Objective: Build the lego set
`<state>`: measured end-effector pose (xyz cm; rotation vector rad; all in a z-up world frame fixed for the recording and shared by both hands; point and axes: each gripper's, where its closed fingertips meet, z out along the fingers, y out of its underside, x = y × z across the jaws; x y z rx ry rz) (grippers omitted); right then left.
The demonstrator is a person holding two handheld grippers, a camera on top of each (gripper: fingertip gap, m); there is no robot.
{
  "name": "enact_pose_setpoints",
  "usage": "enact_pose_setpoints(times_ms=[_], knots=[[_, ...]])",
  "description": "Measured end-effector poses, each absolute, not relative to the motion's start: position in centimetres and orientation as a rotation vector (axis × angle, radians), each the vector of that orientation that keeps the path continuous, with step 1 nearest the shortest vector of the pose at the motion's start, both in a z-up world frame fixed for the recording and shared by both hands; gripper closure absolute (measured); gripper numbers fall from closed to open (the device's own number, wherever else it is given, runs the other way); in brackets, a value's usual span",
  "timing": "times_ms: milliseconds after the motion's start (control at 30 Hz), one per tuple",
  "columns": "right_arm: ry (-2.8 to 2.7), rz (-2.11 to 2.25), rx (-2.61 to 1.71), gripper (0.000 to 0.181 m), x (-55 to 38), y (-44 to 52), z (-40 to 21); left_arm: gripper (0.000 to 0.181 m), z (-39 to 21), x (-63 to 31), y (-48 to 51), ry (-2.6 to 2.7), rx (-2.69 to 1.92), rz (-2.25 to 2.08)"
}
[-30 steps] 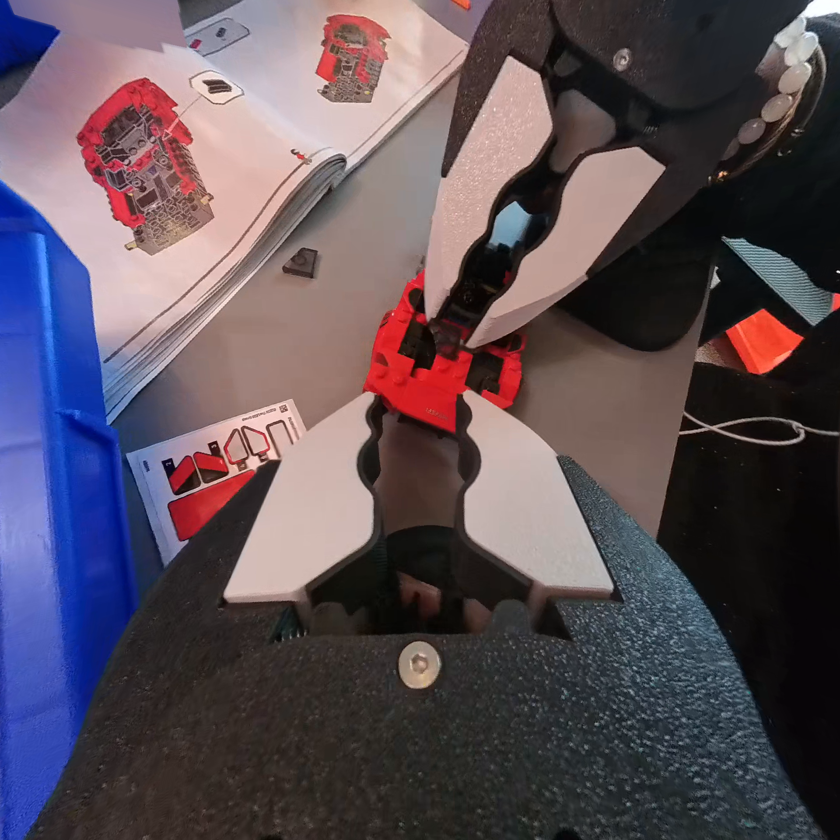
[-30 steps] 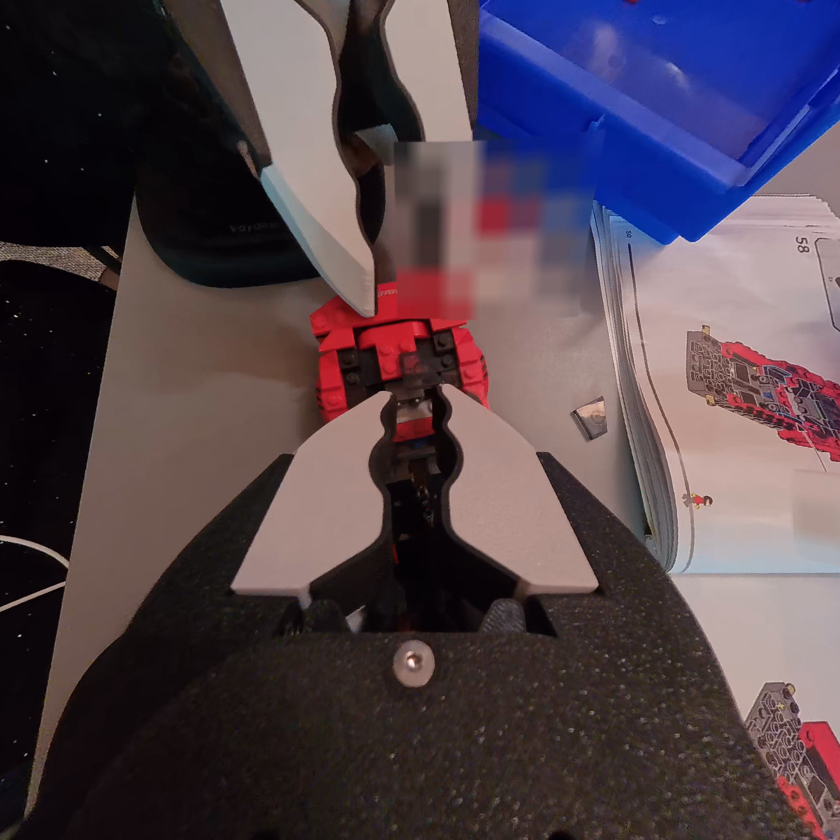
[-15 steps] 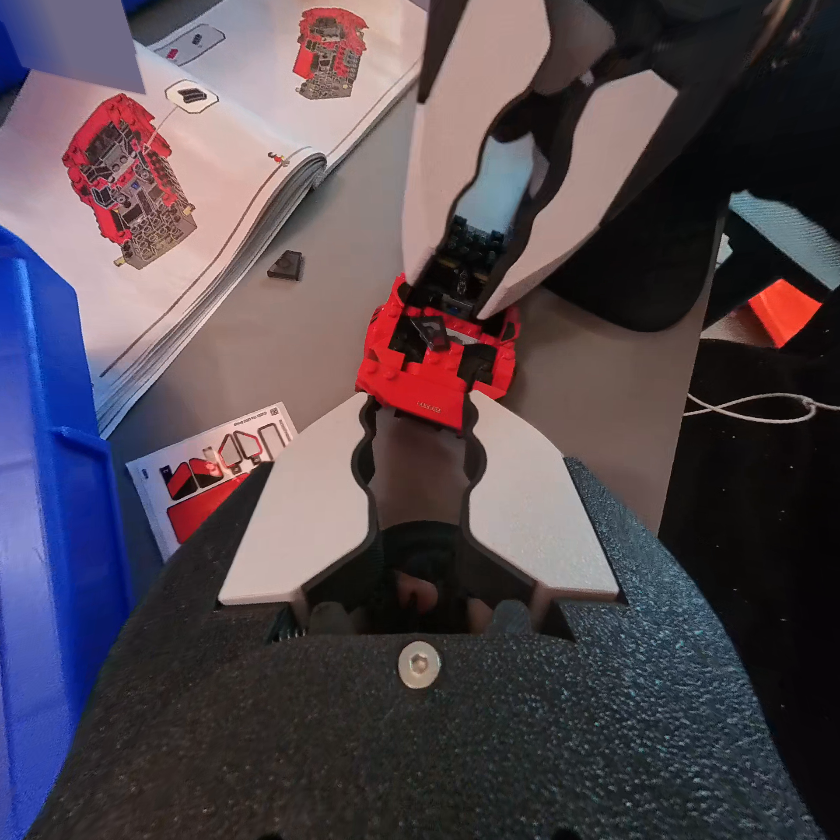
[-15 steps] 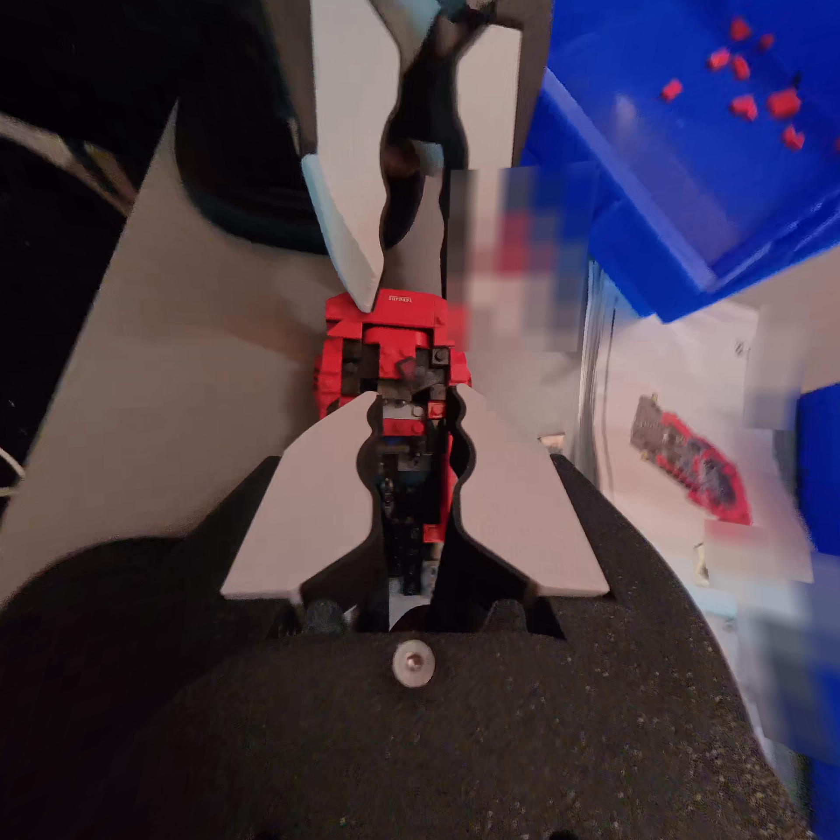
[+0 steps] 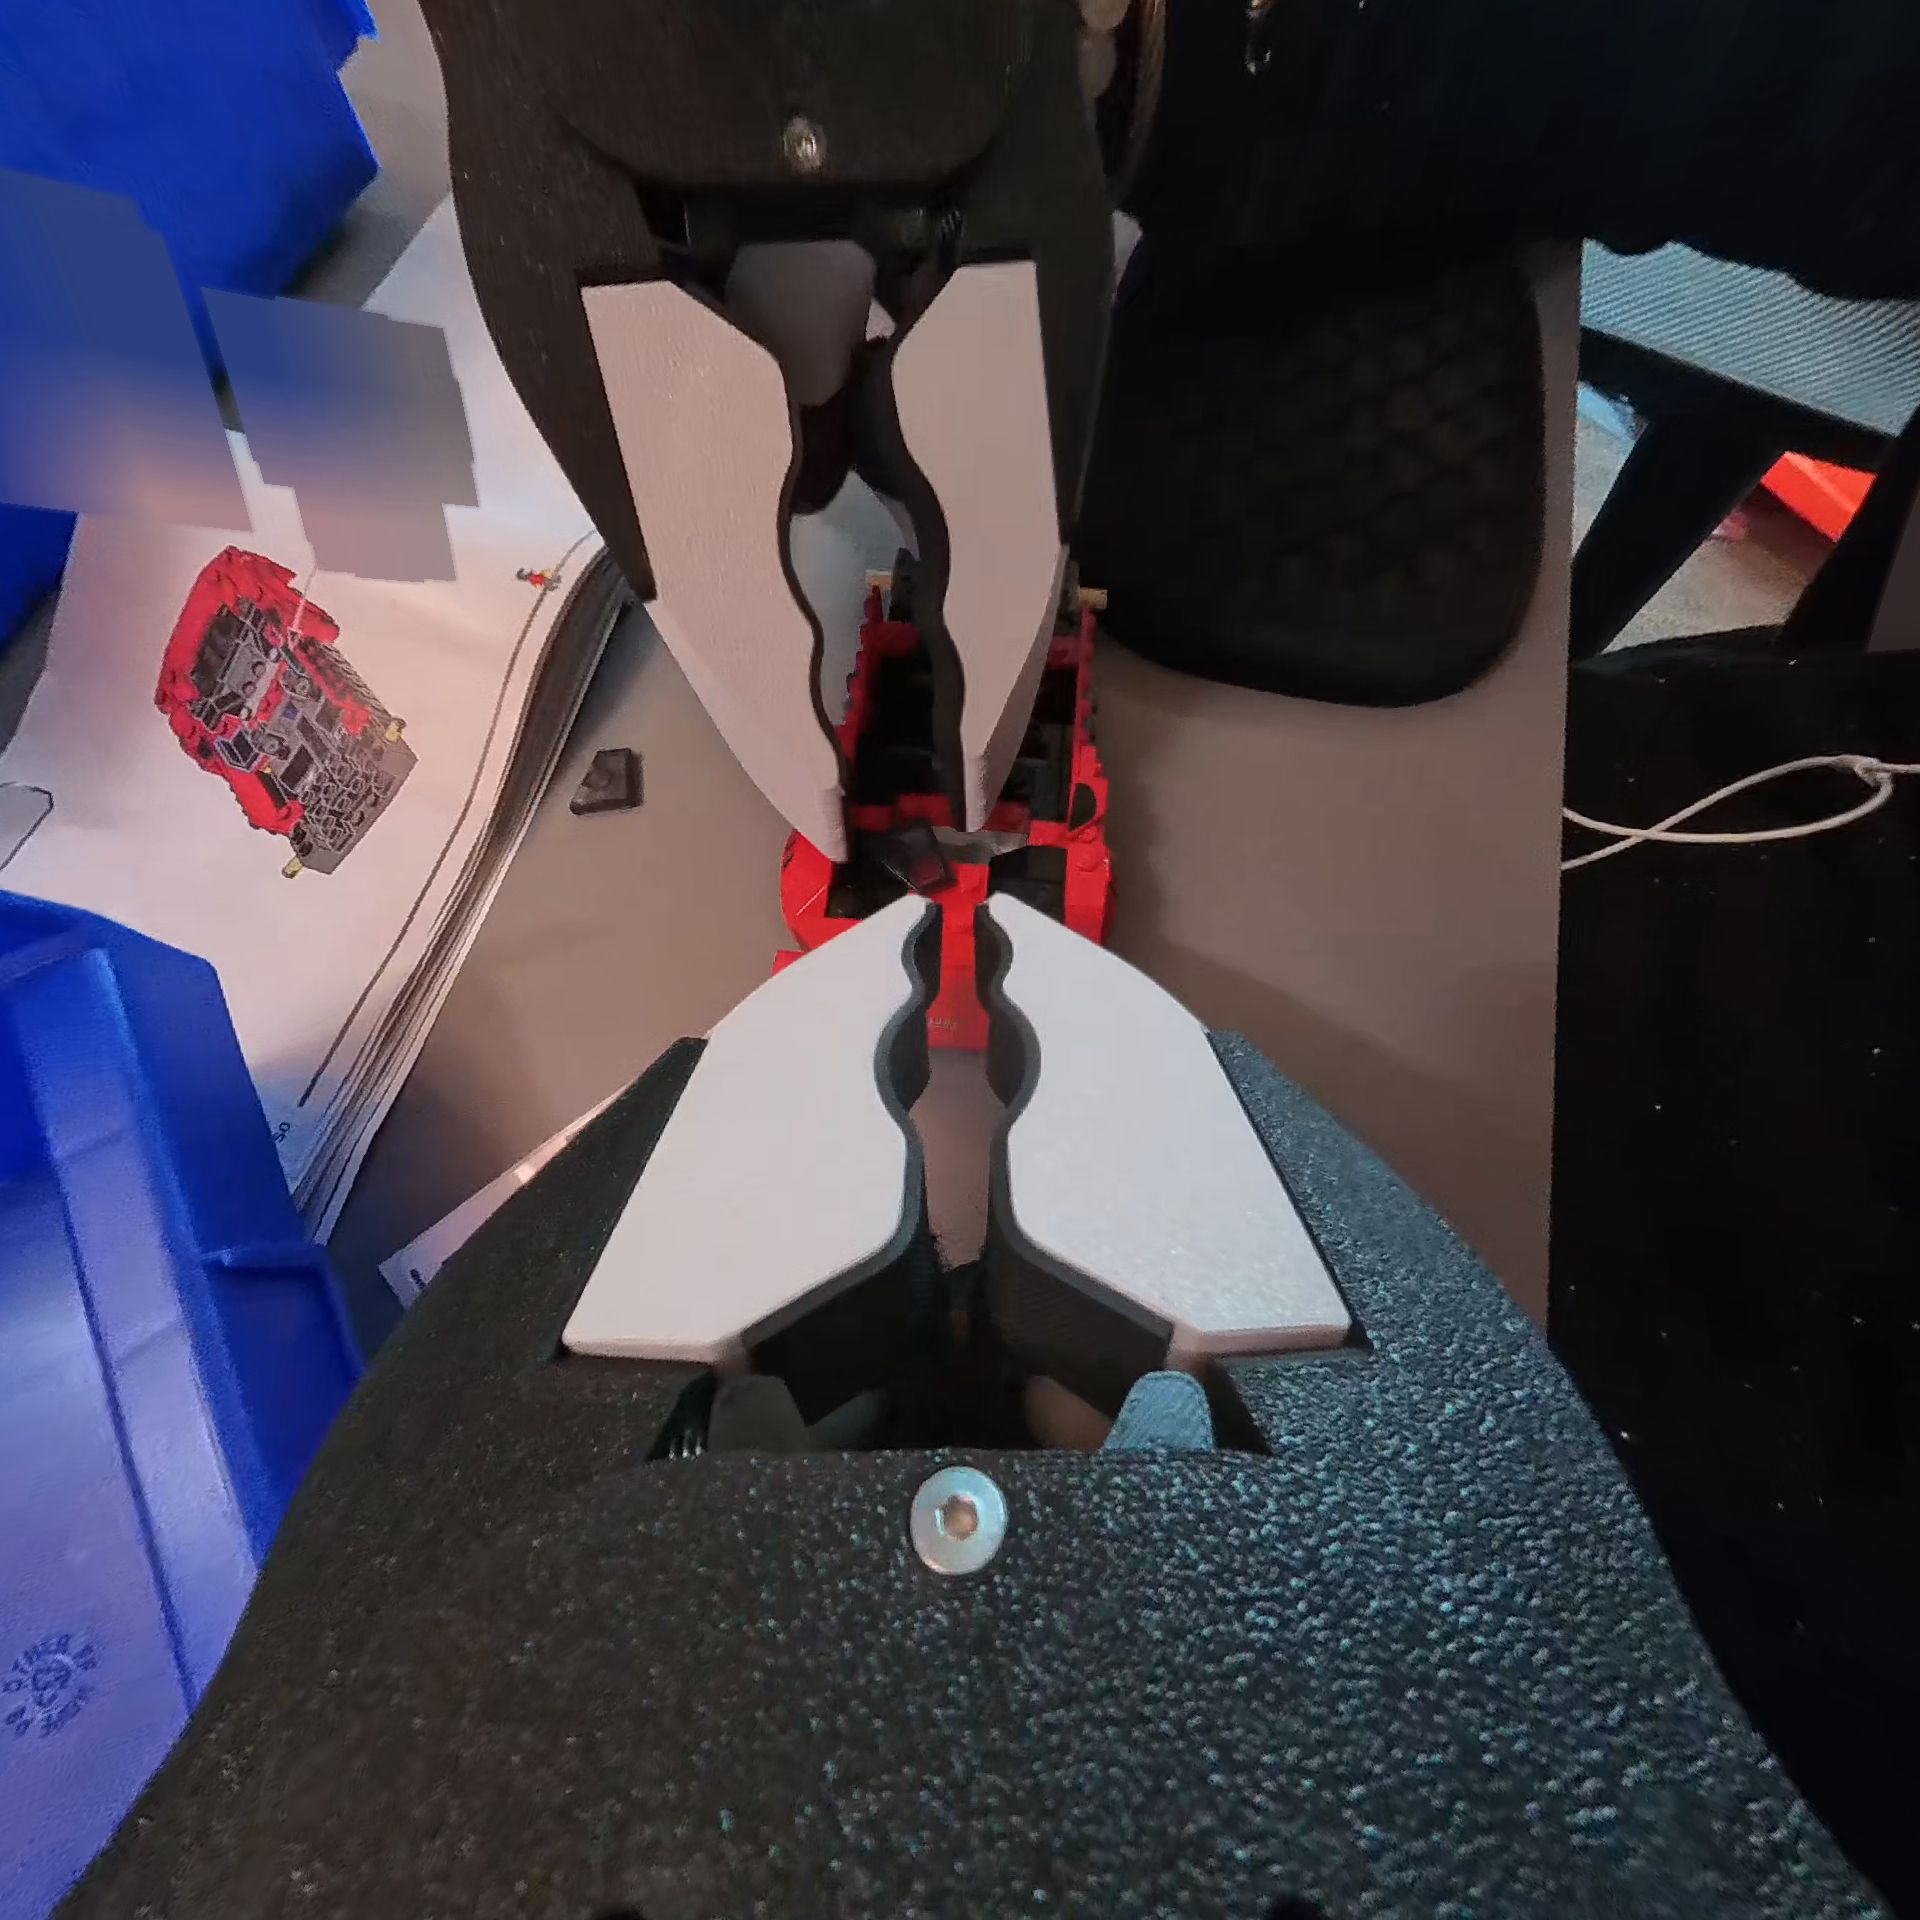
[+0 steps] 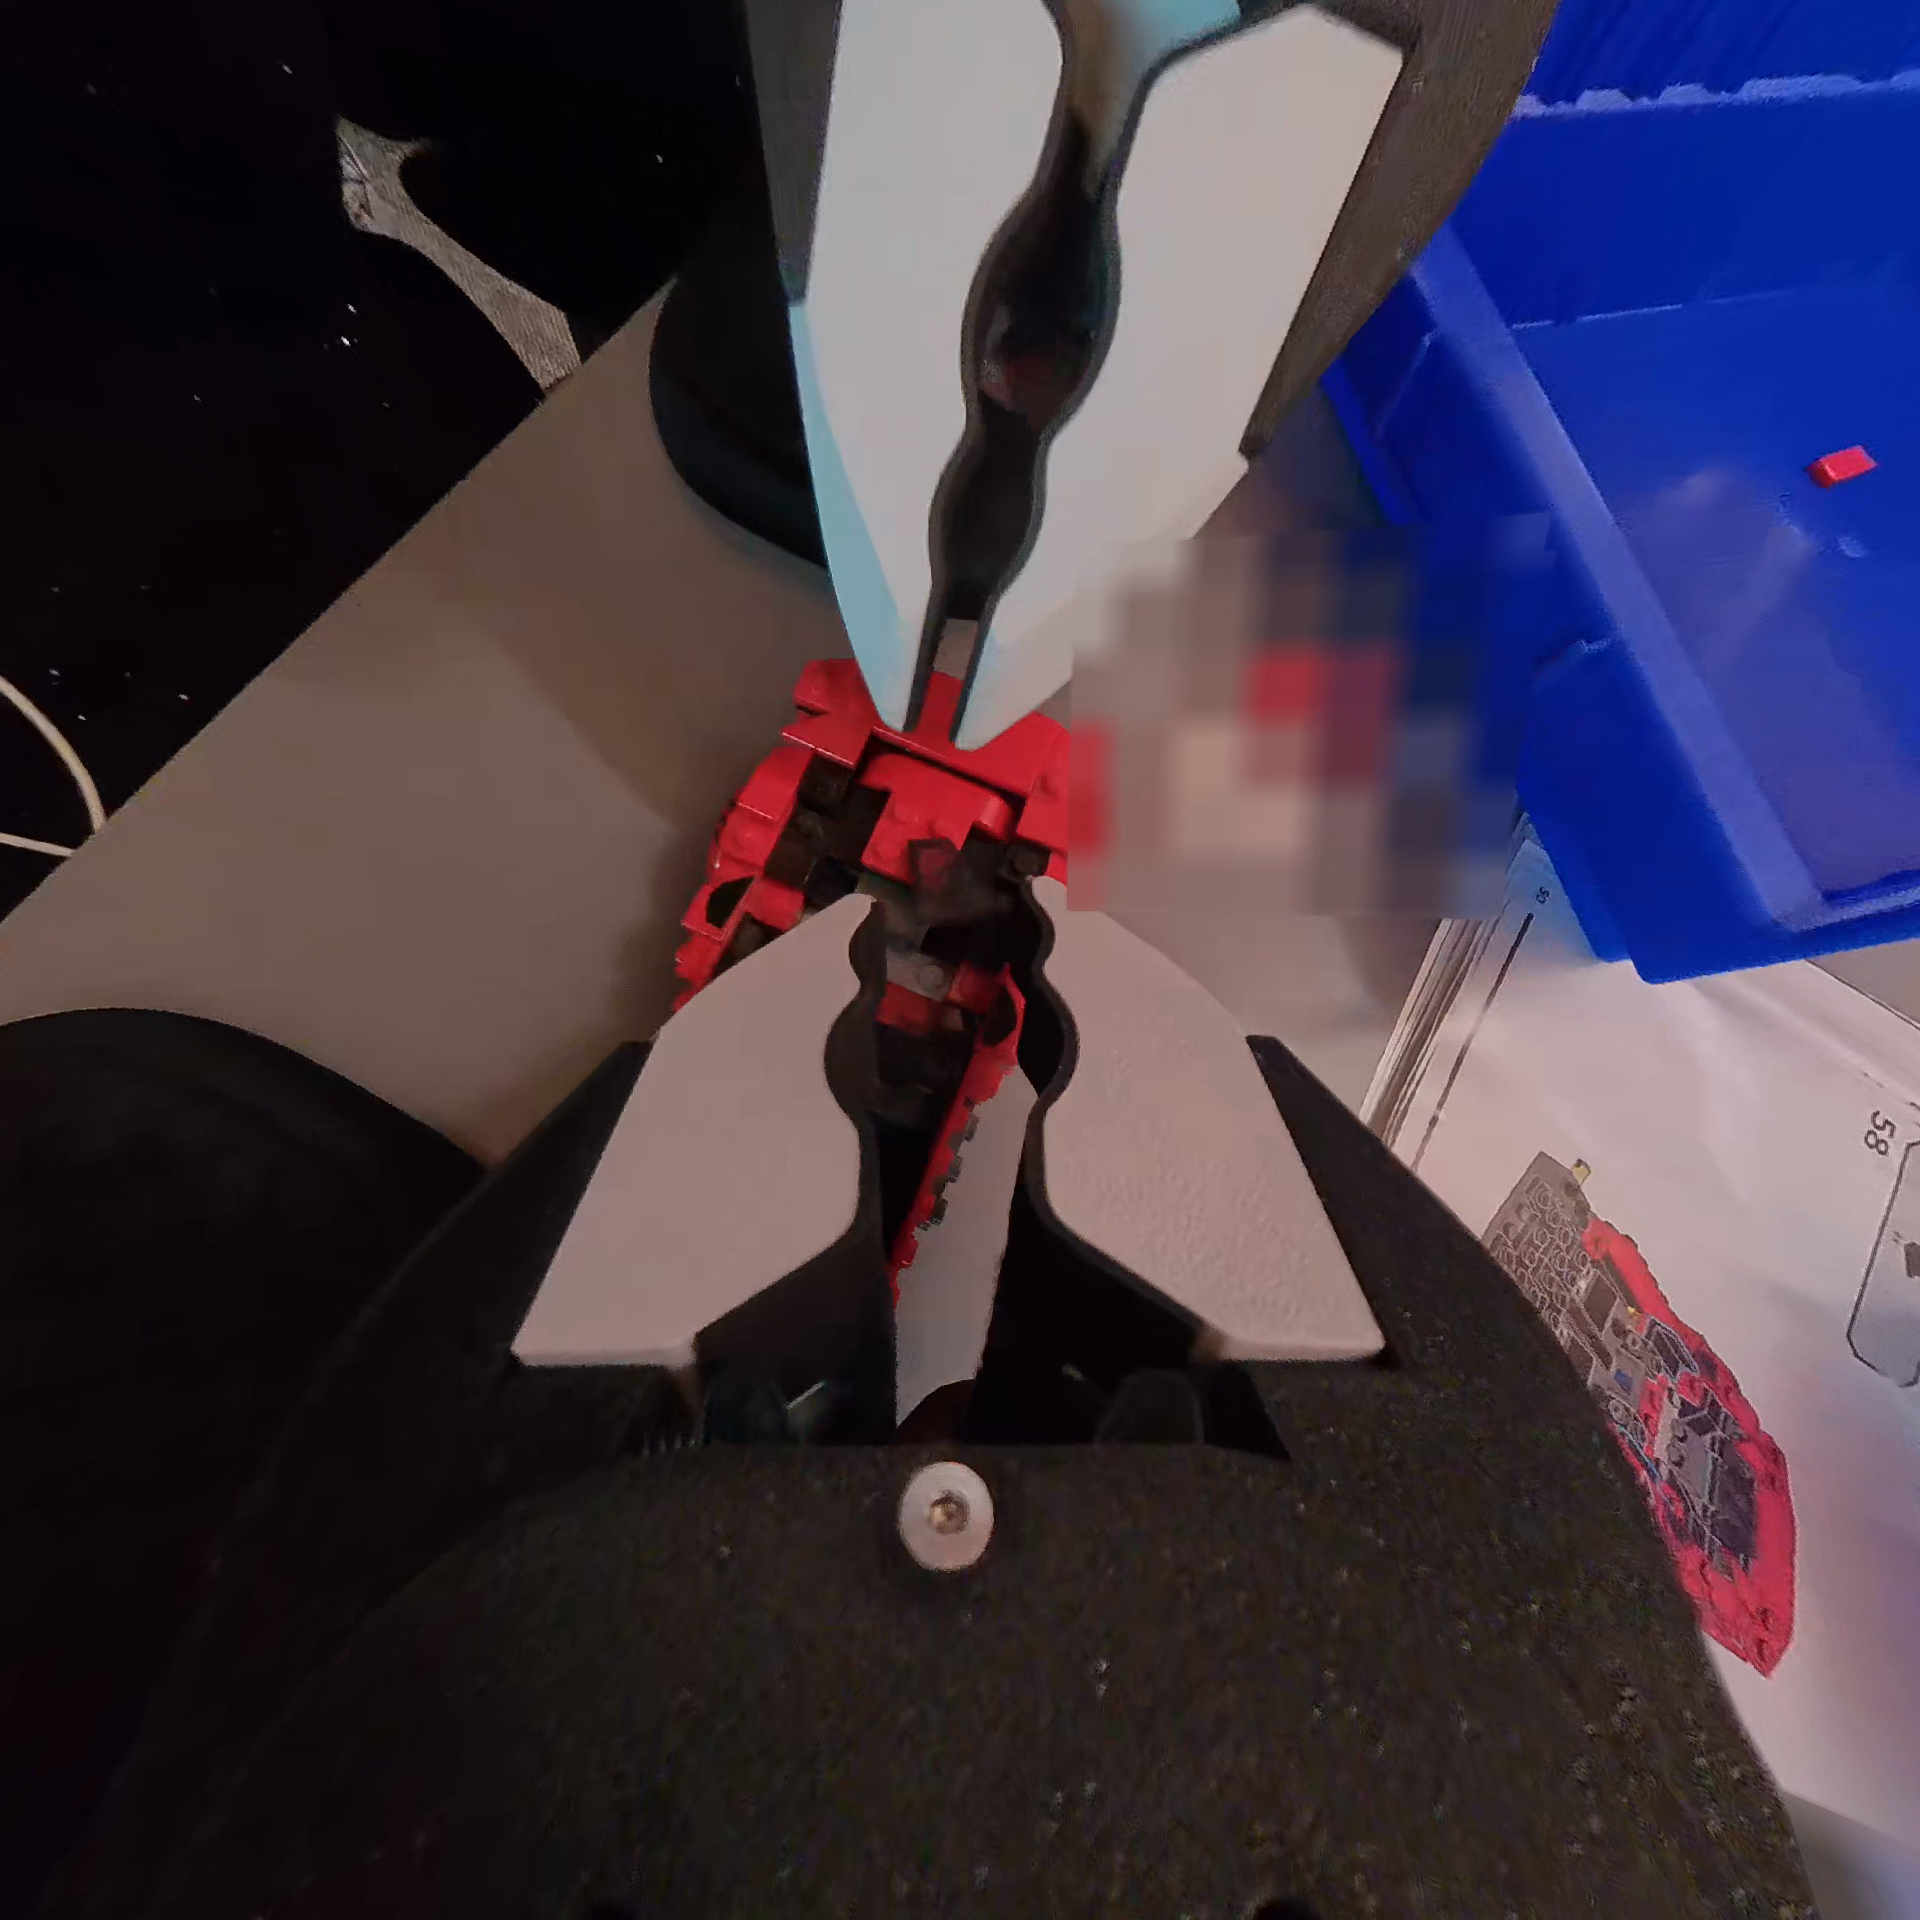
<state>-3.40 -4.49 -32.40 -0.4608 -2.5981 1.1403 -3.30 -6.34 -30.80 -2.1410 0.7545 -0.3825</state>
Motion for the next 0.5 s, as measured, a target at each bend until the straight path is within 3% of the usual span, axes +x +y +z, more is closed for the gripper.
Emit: enact_pose_setpoints(times_ms=[500], knots=[[-2.565, 1.097, -0.392, 0.166, -3.5, -4.9, -32.1, 0.176, -32.4, -3.2, -6.6, 0.768, -2.206, -0.386]])
